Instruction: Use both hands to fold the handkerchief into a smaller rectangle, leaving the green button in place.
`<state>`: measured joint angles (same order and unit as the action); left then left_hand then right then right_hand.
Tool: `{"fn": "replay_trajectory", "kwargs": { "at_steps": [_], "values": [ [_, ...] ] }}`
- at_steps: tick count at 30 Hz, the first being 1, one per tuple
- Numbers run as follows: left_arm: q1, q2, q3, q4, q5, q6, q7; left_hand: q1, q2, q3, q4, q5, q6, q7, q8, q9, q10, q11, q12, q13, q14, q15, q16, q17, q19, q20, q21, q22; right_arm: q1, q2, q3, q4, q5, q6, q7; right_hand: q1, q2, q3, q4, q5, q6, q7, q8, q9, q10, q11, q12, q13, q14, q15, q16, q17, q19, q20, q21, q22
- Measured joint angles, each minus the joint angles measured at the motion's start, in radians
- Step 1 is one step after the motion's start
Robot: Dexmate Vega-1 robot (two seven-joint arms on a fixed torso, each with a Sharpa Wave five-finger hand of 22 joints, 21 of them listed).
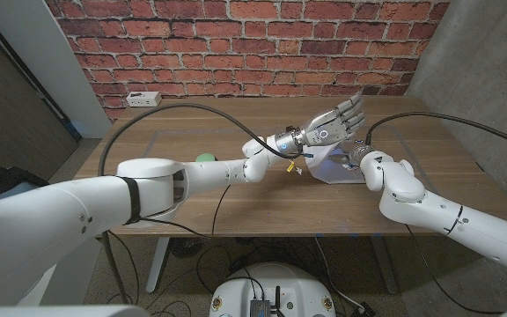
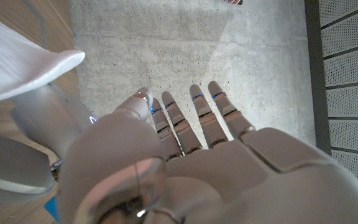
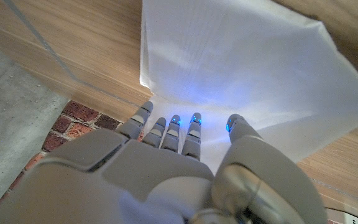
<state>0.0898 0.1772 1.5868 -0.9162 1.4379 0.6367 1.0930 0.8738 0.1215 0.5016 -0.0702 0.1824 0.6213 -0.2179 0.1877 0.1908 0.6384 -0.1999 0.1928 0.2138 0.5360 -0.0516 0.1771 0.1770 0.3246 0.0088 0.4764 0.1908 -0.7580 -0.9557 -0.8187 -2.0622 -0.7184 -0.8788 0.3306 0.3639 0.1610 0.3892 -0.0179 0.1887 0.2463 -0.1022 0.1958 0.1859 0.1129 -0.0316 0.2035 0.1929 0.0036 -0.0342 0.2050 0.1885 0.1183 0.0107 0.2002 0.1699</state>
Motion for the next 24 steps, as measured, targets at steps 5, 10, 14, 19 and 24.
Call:
{"fn": "replay_trajectory", "kwargs": {
  "at_steps": [5, 10, 14, 19, 24],
  "values": [
    [0.011, 0.029, -0.014, -0.051, 0.014, 0.004, -0.009, -0.005, 0.005, 0.000, 0.000, 0.000, 0.000, 0.000, 0.000, 0.000, 0.000, 0.000, 0.000, 0.000, 0.000, 0.000, 0.000, 0.000, 0.000, 0.000, 0.000, 0.000, -0.016, -0.015, 0.005, -0.030, -0.025, -0.062, 0.010, -0.001, -0.001, -0.003, -0.003, 0.000, 0.000, 0.000, 0.000, 0.000, 0.002, 0.002, 0.000, 0.000, 0.000, 0.000, 0.000, 0.000, 0.011, 0.000, 0.000, 0.000],
    [0.024, 0.055, -0.033, -0.098, 0.032, 0.009, -0.021, -0.005, 0.005, 0.000, 0.000, 0.000, 0.000, 0.000, 0.000, 0.000, 0.000, 0.000, 0.000, 0.000, 0.000, 0.000, 0.000, 0.000, 0.000, 0.000, 0.000, 0.000, -0.040, -0.035, 0.014, -0.066, -0.041, -0.127, 0.013, 0.000, 0.000, -0.004, -0.004, 0.000, 0.000, 0.000, 0.000, 0.000, 0.002, 0.002, 0.000, 0.000, 0.000, 0.000, 0.000, 0.000, 0.011, 0.000, 0.000, 0.000],
    [0.037, 0.075, -0.050, -0.135, 0.045, 0.012, -0.030, -0.008, 0.003, 0.000, 0.000, 0.000, 0.000, 0.000, 0.000, 0.000, 0.000, 0.000, 0.000, 0.000, 0.000, 0.000, 0.000, 0.000, 0.000, 0.000, 0.000, 0.000, -0.058, -0.050, 0.022, -0.092, -0.051, -0.191, 0.008, 0.000, 0.000, -0.004, -0.004, 0.000, 0.000, 0.000, 0.000, 0.000, 0.002, 0.002, 0.000, 0.000, 0.000, 0.000, 0.000, -0.003, 0.016, -0.005, 0.000, 0.000],
    [0.054, 0.097, -0.071, -0.177, 0.075, 0.014, -0.048, -0.009, 0.001, 0.000, 0.000, 0.000, 0.000, 0.000, 0.000, 0.000, 0.000, 0.000, 0.000, 0.000, 0.000, 0.000, 0.000, 0.000, 0.000, 0.000, 0.000, 0.000, -0.092, -0.082, 0.031, -0.145, -0.058, -0.274, -0.012, 0.000, 0.000, -0.004, -0.004, 0.000, 0.000, 0.000, 0.000, 0.000, 0.002, 0.001, 0.000, 0.000, 0.000, 0.000, 0.000, 0.000, 0.016, -0.005, 0.000, 0.000],
    [0.076, 0.122, -0.096, -0.225, 0.109, 0.016, -0.072, -0.009, 0.001, 0.003, -0.003, 0.000, 0.000, 0.000, 0.000, 0.000, 0.000, 0.000, 0.000, 0.000, 0.000, 0.000, 0.000, 0.000, 0.000, 0.000, 0.000, 0.000, -0.124, -0.112, 0.034, -0.199, -0.057, -0.370, -0.053, -0.003, -0.002, -0.010, 0.002, 0.000, 0.006, -0.005, 0.000, 0.003, 0.007, -0.004, 0.000, 0.000, 0.000, 0.000, 0.000, 0.003, 0.016, -0.005, 0.000, 0.000]
  ]
}}
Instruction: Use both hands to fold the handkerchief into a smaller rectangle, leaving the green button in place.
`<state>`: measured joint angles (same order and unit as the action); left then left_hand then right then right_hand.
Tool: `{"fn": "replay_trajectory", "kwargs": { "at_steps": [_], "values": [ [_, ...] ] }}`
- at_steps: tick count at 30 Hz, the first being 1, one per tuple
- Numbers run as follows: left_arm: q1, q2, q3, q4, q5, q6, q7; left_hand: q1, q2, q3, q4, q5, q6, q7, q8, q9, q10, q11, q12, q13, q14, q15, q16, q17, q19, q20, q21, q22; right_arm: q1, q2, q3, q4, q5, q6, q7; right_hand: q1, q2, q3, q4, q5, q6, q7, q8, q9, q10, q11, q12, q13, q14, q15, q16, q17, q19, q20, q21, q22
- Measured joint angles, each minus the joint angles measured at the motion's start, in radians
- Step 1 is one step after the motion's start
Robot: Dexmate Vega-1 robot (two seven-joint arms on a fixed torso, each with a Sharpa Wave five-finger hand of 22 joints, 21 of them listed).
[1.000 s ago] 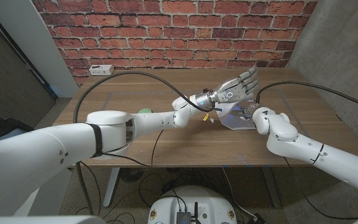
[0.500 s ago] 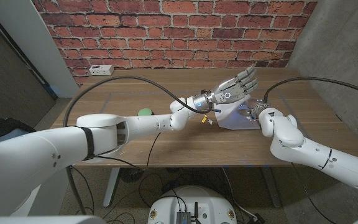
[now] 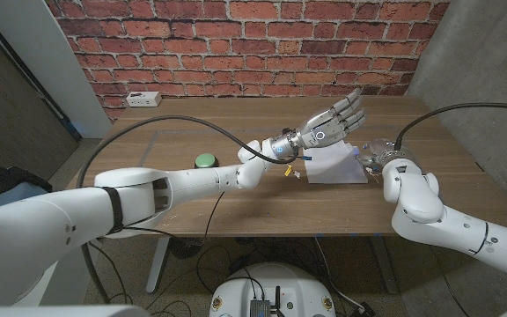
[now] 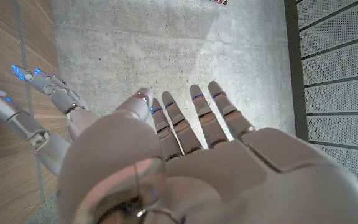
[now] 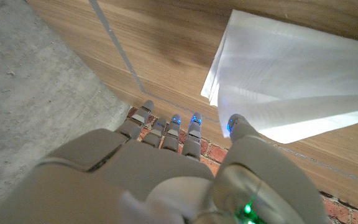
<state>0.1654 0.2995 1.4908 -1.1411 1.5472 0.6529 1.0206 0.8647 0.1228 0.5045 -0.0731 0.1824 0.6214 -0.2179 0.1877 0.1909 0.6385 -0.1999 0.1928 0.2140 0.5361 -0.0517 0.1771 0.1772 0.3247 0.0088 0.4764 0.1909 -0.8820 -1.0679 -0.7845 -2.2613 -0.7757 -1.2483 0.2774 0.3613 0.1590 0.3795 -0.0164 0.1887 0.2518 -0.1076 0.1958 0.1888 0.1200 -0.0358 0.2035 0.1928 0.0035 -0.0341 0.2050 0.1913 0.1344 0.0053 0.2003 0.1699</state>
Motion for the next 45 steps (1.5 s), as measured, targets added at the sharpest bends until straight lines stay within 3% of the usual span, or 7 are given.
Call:
{"fn": "replay_trajectory", "kwargs": {
  "at_steps": [7, 20, 25, 29, 32, 33, 45],
  "values": [
    [0.036, 0.031, -0.040, -0.061, 0.012, 0.001, -0.009, -0.004, -0.004, 0.000, 0.000, 0.000, 0.000, 0.000, 0.000, 0.000, 0.000, 0.000, 0.000, 0.000, 0.000, 0.000, 0.000, 0.000, 0.000, 0.000, 0.000, 0.000, -0.020, -0.013, 0.007, -0.027, 0.032, -0.085, -0.075, -0.007, 0.003, -0.004, 0.004, 0.000, 0.000, 0.000, 0.000, 0.000, 0.000, 0.000, 0.000, 0.000, 0.000, 0.000, 0.000, 0.002, 0.000, 0.000, 0.000, 0.000],
    [0.130, 0.075, -0.142, -0.168, 0.051, 0.021, -0.098, -0.039, -0.018, 0.000, 0.000, 0.000, -0.005, -0.005, 0.000, 0.000, -0.017, -0.002, 0.000, -0.005, -0.018, 0.004, 0.000, 0.000, 0.000, 0.000, 0.000, 0.000, -0.158, -0.029, 0.128, -0.112, 0.186, -0.104, -0.279, -0.011, 0.007, -0.004, 0.004, 0.000, 0.000, 0.000, 0.000, 0.000, 0.000, 0.000, 0.000, 0.000, 0.011, 0.000, 0.000, 0.002, 0.011, 0.000, 0.000, 0.000],
    [0.171, 0.086, -0.188, -0.210, 0.042, 0.024, -0.118, -0.070, -0.025, -0.006, 0.006, 0.000, -0.017, -0.005, 0.000, 0.000, -0.039, -0.002, 0.000, -0.005, -0.029, 0.004, 0.000, 0.000, -0.007, 0.007, 0.000, 0.000, -0.190, -0.024, 0.169, -0.122, 0.268, -0.055, -0.372, -0.011, 0.007, -0.004, 0.004, 0.000, 0.000, 0.000, 0.000, 0.000, 0.007, 0.000, 0.000, 0.000, 0.011, 0.000, 0.000, 0.002, 0.011, 0.000, 0.000, 0.000],
    [0.208, 0.096, -0.228, -0.251, 0.006, 0.026, -0.163, -0.102, -0.033, -0.014, 0.014, 0.000, -0.038, -0.006, 0.000, 0.000, -0.061, 0.000, 0.000, -0.005, -0.043, 0.004, 0.000, 0.000, -0.013, 0.013, -0.008, 0.000, -0.275, -0.007, 0.283, -0.133, 0.345, 0.010, -0.447, -0.011, 0.007, -0.004, 0.004, 0.000, 0.008, 0.000, 0.000, 0.000, 0.009, 0.002, 0.000, 0.000, 0.015, 0.004, 0.006, 0.002, 0.020, -0.002, 0.000, 0.000],
    [0.234, 0.103, -0.255, -0.279, 0.006, 0.026, -0.163, -0.120, -0.036, -0.018, 0.018, 0.000, -0.052, -0.004, -0.005, 0.000, -0.082, 0.004, 0.000, -0.005, -0.056, 0.005, 0.000, 0.000, -0.016, 0.016, -0.008, 0.000, -0.275, -0.007, 0.283, -0.133, 0.400, 0.062, -0.491, -0.011, 0.007, -0.004, 0.004, 0.000, 0.011, 0.000, 0.000, 0.000, 0.012, 0.002, 0.000, 0.000, 0.020, 0.002, 0.006, 0.002, 0.021, 0.000, 0.000, 0.000],
    [0.243, 0.105, -0.267, -0.290, -0.017, 0.026, -0.193, -0.123, -0.039, -0.018, 0.018, 0.000, -0.058, -0.004, -0.007, 0.000, -0.085, 0.001, 0.000, -0.005, -0.056, 0.005, 0.000, 0.000, -0.018, 0.018, -0.008, 0.000, -0.327, 0.006, 0.359, -0.133, 0.418, 0.082, -0.507, -0.011, 0.007, -0.004, 0.004, 0.000, 0.011, 0.000, 0.000, 0.000, 0.016, 0.006, 0.000, 0.000, 0.020, 0.002, 0.006, 0.002, 0.021, 0.000, 0.000, 0.000],
    [0.341, 0.129, -0.380, -0.421, -0.123, -0.013, -0.286, -0.167, -0.046, -0.018, 0.018, 0.000, -0.119, 0.001, -0.011, 0.000, -0.146, 0.034, -0.005, -0.005, -0.086, 0.005, 0.000, 0.000, -0.032, 0.032, -0.016, 0.002, -0.416, 0.031, 0.495, -0.112, 0.580, 0.274, -0.617, -0.015, 0.011, -0.004, 0.004, 0.000, 0.016, 0.006, 0.000, 0.000, 0.025, 0.014, 0.000, 0.000, 0.023, -0.002, 0.010, 0.002, 0.030, -0.002, 0.000, 0.000]
  ]
}}
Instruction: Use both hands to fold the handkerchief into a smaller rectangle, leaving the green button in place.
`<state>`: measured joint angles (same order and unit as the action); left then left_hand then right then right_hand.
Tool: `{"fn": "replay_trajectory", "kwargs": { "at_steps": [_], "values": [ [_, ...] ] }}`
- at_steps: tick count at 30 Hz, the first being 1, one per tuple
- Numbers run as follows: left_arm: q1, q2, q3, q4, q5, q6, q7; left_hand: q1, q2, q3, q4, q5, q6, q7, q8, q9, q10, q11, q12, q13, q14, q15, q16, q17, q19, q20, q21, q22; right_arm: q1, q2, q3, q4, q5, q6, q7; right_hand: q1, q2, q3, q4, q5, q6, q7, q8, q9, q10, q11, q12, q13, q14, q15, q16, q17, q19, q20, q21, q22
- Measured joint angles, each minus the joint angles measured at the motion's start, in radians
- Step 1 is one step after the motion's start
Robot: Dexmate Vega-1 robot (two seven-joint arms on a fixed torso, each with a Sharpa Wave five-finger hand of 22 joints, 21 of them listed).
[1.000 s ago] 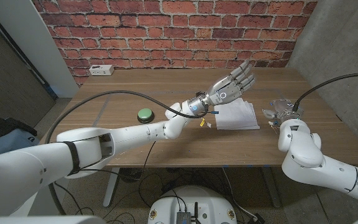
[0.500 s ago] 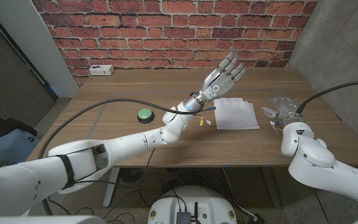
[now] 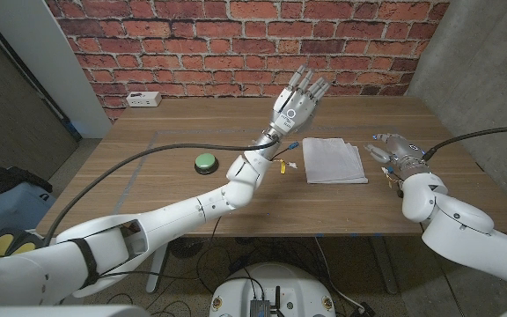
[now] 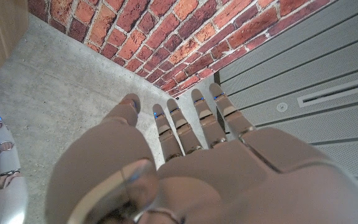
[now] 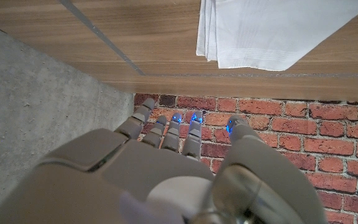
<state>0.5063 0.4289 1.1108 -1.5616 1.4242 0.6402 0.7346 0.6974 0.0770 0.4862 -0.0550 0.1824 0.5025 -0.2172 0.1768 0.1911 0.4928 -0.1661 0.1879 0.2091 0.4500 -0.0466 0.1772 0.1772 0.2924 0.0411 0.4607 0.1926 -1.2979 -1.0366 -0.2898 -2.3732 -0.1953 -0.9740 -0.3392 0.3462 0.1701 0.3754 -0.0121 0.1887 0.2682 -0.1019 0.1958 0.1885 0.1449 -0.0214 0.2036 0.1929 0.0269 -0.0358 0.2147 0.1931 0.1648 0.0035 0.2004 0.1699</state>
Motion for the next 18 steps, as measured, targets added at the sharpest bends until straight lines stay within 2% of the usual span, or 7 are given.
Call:
{"fn": "replay_trajectory", "kwargs": {
  "at_steps": [2, 10, 15, 18],
  "values": [
    [0.009, 0.002, -0.012, -0.014, -0.010, -0.005, -0.007, -0.006, 0.006, 0.000, 0.000, 0.000, -0.009, 0.009, 0.000, 0.000, -0.010, 0.004, 0.000, 0.000, -0.002, 0.000, 0.000, 0.000, -0.002, 0.002, 0.000, 0.001, -0.011, 0.003, 0.018, 0.004, 0.016, 0.018, -0.008, 0.000, 0.000, 0.000, 0.000, 0.000, 0.000, 0.000, 0.000, 0.000, 0.000, 0.000, 0.000, 0.000, 0.000, 0.000, 0.000, 0.000, 0.000, 0.000, 0.000, 0.000],
    [0.063, 0.017, -0.099, -0.104, -0.182, -0.100, -0.094, -0.017, 0.007, 0.000, 0.000, 0.000, -0.035, 0.035, 0.000, 0.000, -0.037, 0.030, 0.000, 0.000, -0.012, 0.001, 0.000, 0.000, -0.011, 0.011, -0.006, 0.001, -0.048, 0.017, 0.080, 0.024, 0.094, 0.120, -0.041, 0.000, 0.000, 0.000, 0.000, 0.000, 0.004, 0.004, 0.000, 0.000, 0.000, 0.000, 0.000, 0.000, 0.009, 0.001, 0.000, 0.000, 0.007, 0.000, 0.000, 0.000],
    [0.086, 0.022, -0.145, -0.141, -0.262, -0.145, -0.126, -0.027, 0.017, 0.000, 0.000, 0.000, -0.040, 0.041, 0.000, 0.000, -0.039, 0.047, 0.000, 0.000, -0.012, 0.001, 0.005, 0.002, -0.016, 0.016, -0.006, 0.001, -0.067, 0.027, 0.111, 0.039, 0.134, 0.185, -0.052, 0.000, 0.000, 0.000, 0.000, 0.000, 0.007, 0.007, 0.000, 0.000, 0.005, 0.005, 0.000, 0.000, 0.011, 0.000, 0.000, 0.000, 0.010, -0.003, 0.001, 0.000],
    [0.099, 0.025, -0.176, -0.161, -0.339, -0.187, -0.156, -0.034, 0.024, 0.000, 0.000, 0.000, -0.045, 0.067, 0.000, 0.000, -0.041, 0.057, 0.000, 0.000, -0.012, 0.001, 0.005, 0.002, -0.024, 0.024, -0.010, 0.001, -0.083, 0.040, 0.137, 0.053, 0.158, 0.236, -0.057, 0.000, 0.000, 0.000, 0.000, 0.000, 0.007, 0.007, 0.000, 0.000, 0.005, 0.005, 0.000, 0.000, 0.011, 0.000, 0.000, 0.000, 0.020, -0.002, 0.008, 0.000]
  ]
}}
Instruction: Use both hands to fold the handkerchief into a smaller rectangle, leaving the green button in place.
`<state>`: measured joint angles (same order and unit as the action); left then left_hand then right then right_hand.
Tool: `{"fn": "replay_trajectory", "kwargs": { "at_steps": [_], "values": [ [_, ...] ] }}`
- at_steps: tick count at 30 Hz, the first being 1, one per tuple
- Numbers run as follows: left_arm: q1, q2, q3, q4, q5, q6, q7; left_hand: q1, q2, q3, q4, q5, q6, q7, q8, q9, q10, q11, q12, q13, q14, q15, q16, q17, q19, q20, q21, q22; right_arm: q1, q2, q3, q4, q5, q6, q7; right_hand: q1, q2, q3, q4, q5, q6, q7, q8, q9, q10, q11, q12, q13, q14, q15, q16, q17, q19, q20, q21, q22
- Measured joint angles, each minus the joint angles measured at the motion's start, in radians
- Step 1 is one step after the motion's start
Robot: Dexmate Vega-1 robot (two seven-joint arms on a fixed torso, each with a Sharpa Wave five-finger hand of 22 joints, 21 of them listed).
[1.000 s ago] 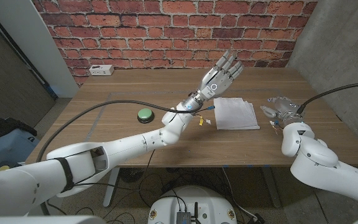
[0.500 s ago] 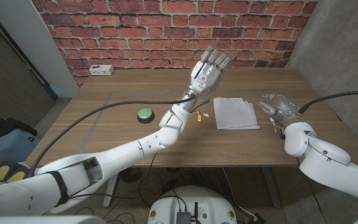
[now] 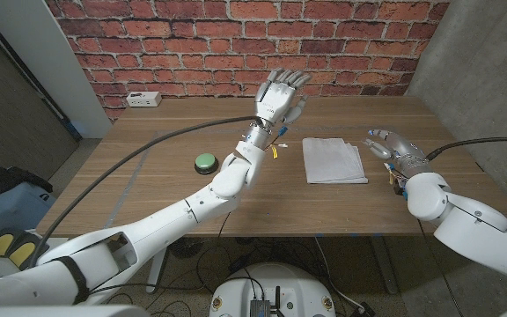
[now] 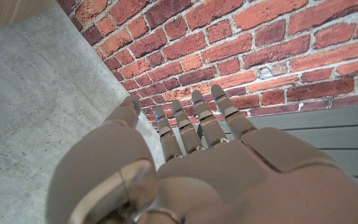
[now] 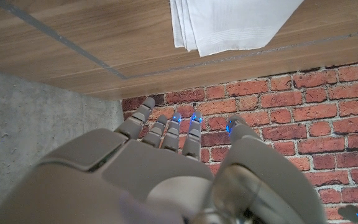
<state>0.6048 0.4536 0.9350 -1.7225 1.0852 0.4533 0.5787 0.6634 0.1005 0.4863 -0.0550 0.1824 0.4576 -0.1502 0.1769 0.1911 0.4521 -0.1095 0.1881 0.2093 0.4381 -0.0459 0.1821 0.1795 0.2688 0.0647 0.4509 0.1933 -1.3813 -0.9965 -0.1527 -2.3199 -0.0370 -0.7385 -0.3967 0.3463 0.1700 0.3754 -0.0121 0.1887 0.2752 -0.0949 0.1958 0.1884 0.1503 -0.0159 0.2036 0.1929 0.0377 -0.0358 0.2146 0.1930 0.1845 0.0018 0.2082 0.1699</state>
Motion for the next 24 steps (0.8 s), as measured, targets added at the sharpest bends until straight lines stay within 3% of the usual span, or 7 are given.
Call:
{"fn": "replay_trajectory", "kwargs": {
  "at_steps": [13, 20, 24],
  "values": [
    [0.045, 0.003, -0.132, -0.045, -0.342, -0.165, -0.117, -0.039, 0.039, 0.011, 0.011, 0.000, -0.032, 0.064, 0.000, 0.000, -0.026, 0.069, 0.005, 0.003, -0.015, 0.003, 0.000, 0.004, -0.017, 0.039, -0.004, 0.005, -0.018, 0.073, 0.058, 0.096, 0.097, 0.278, -0.008, 0.000, 0.000, 0.004, 0.004, 0.000, 0.011, 0.011, 0.000, -0.002, 0.018, 0.018, 0.004, 0.000, 0.025, 0.000, 0.012, 0.000, 0.027, 0.009, 0.007, 0.000],
    [0.063, 0.002, -0.201, -0.040, -0.547, -0.256, -0.191, -0.074, 0.058, 0.012, 0.035, 0.000, -0.045, 0.106, 0.000, 0.000, -0.041, 0.109, 0.005, 0.003, -0.033, 0.003, 0.000, 0.009, -0.043, 0.064, -0.008, 0.010, -0.001, 0.110, 0.060, 0.155, 0.139, 0.407, 0.006, 0.000, 0.000, 0.004, 0.004, -0.004, 0.018, 0.018, 0.000, -0.002, 0.030, 0.030, 0.004, 0.000, 0.046, 0.000, 0.012, 0.000, 0.038, 0.013, 0.008, 0.000],
    [0.069, 0.002, -0.230, -0.030, -0.667, -0.299, -0.235, -0.090, 0.064, 0.008, 0.047, 0.000, -0.047, 0.115, 0.000, 0.000, -0.044, 0.126, 0.005, 0.003, -0.038, 0.016, 0.007, 0.009, -0.053, 0.074, -0.008, 0.011, 0.008, 0.129, 0.058, 0.182, 0.161, 0.469, 0.013, 0.000, 0.000, 0.007, 0.007, -0.004, 0.018, 0.018, 0.000, -0.002, 0.030, 0.030, 0.004, 0.000, 0.054, 0.007, 0.013, 0.000, 0.043, 0.011, 0.008, 0.000]
  ]
}}
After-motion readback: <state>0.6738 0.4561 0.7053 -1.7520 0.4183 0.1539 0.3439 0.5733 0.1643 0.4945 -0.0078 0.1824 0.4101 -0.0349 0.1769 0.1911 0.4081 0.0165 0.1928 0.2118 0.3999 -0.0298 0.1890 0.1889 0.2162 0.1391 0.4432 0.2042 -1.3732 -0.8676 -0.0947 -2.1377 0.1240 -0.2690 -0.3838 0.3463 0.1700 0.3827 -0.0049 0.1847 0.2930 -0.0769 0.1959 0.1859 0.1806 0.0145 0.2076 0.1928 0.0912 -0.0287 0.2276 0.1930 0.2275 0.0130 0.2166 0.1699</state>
